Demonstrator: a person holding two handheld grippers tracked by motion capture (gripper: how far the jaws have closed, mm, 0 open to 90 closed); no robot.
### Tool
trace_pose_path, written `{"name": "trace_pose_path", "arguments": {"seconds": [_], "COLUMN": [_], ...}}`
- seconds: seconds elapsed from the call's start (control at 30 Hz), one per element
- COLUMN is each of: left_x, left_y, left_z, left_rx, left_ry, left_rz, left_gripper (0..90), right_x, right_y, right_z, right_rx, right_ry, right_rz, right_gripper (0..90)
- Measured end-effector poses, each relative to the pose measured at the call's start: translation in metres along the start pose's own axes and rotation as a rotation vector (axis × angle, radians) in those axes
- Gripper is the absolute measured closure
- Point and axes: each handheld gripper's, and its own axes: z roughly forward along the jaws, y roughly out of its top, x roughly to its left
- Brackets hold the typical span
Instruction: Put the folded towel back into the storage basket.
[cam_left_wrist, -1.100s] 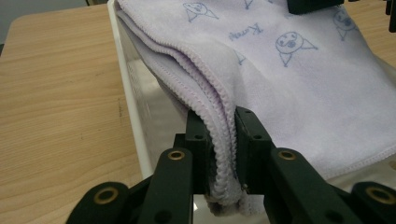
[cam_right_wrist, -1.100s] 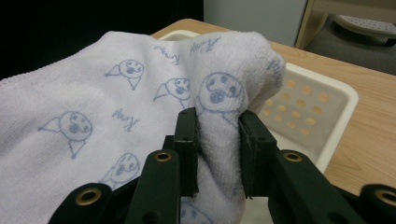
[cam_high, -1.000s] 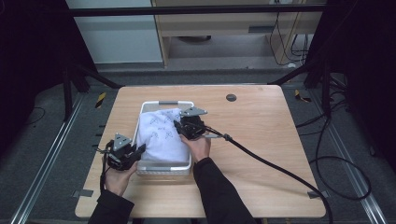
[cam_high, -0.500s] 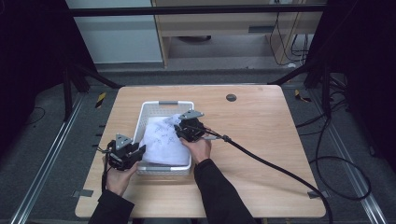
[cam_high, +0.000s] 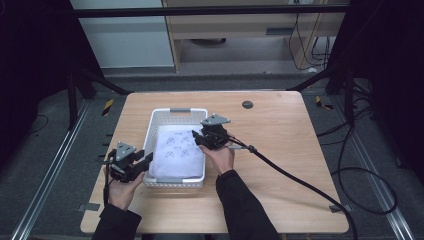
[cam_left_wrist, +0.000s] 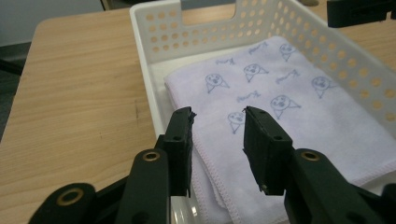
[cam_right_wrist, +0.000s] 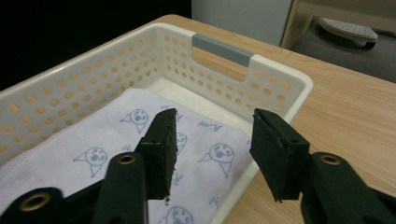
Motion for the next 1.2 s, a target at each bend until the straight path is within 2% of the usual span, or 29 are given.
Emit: {"name": "trace_pose_path", "arguments": {"seconds": [0.13,0.3,0.43,0.57,0.93,1.1,1.2], "left_x": [0.0,0.0,0.001,0.002,0.008,0.01,0.011], "left_y": [0.002,0.002,0.001,0.0,-0.006,-0.008,-0.01], "left_z": [-0.006,-0.011,-0.014,-0.016,-0.019,-0.02,-0.021], "left_rx": [-0.028,-0.033,-0.044,-0.05,-0.064,-0.064,-0.065], "left_ry": [-0.038,-0.045,-0.046,-0.051,-0.051,-0.054,-0.052], "left_rz": [0.002,0.024,0.028,0.026,0.025,0.034,0.041], "left_gripper": [58.2,52.7,46.9,40.3,32.8,31.6,31.5], "right_x": [-0.006,-0.013,-0.021,-0.029,-0.055,-0.069,-0.075], "right_y": [0.001,0.001,-0.002,-0.009,-0.042,-0.063,-0.074], "right_z": [-0.011,-0.028,-0.045,-0.061,-0.104,-0.122,-0.132], "right_rx": [-0.011,-0.017,-0.025,-0.029,-0.02,-0.01,-0.002], "right_ry": [0.02,0.033,0.049,0.043,0.036,0.027,0.022], "right_rz": [0.018,0.016,0.019,0.015,0.049,0.085,0.079], "right_gripper": [41.0,30.5,25.6,21.7,15.2,12.9,11.4]}}
